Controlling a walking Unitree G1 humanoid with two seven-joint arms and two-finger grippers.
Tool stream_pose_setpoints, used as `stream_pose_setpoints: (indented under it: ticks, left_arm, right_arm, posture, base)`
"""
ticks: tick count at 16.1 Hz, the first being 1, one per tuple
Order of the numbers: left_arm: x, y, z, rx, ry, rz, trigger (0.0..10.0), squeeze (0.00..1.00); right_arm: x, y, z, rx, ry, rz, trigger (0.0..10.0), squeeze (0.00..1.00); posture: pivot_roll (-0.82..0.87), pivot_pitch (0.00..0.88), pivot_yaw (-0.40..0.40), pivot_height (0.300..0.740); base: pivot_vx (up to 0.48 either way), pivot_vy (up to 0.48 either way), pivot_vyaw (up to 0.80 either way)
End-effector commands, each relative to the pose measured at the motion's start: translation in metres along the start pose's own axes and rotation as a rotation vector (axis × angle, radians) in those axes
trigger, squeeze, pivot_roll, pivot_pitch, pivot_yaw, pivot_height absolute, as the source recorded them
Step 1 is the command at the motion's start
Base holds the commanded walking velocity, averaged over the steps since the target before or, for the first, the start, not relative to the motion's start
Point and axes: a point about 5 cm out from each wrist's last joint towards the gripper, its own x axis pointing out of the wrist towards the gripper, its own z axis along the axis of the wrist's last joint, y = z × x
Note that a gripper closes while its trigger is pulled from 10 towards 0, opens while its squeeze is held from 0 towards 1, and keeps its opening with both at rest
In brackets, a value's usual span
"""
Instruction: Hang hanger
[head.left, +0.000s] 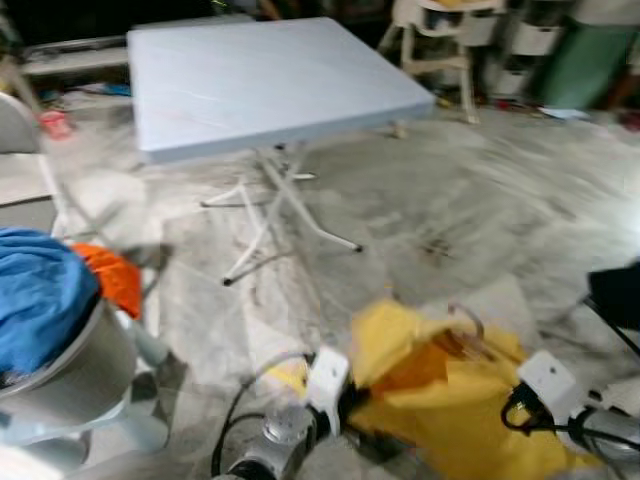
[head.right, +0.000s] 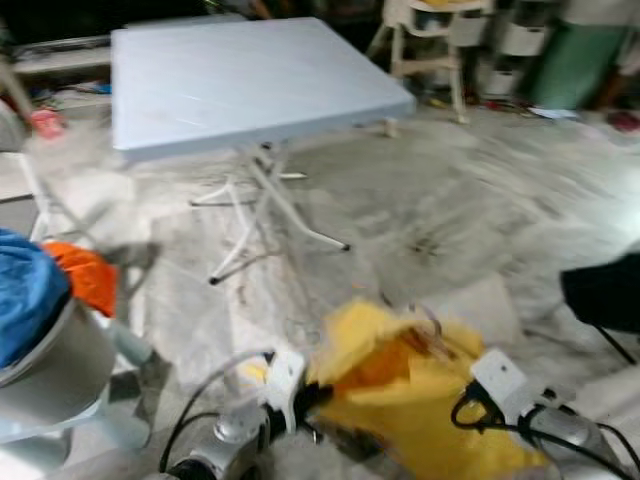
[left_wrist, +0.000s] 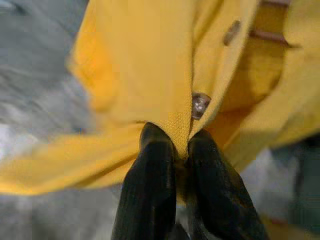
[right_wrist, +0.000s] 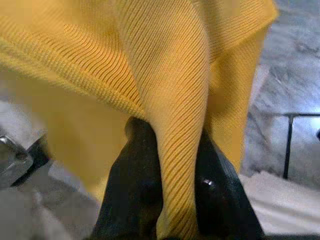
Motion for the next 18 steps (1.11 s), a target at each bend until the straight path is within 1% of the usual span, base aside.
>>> stream_pose_setpoints:
  ticks: [1,18]
  left_arm:
    - [-0.1404,0.1855,0.1495,0.097,-0.613,1.016,0.0,0.0]
    - [-0.1404,0.1855,0.1495,0.097,-0.613,1.016,0.0,0.0]
  right_arm:
    - [-0.015,-0.0347,-0.0059,-0.006,0.044,-0.145,10.0,0.0]
    - [-0.015,-0.0347,-0.0059,-0.006,0.044,-0.145,10.0,0.0]
  posture:
    - [-0.12,0.207,-0.009,0.74]
    - [-0.12,0.207,-0.009,0.74]
  base:
    - [0.0,0.0,0.0]
    - [0.0,0.0,0.0]
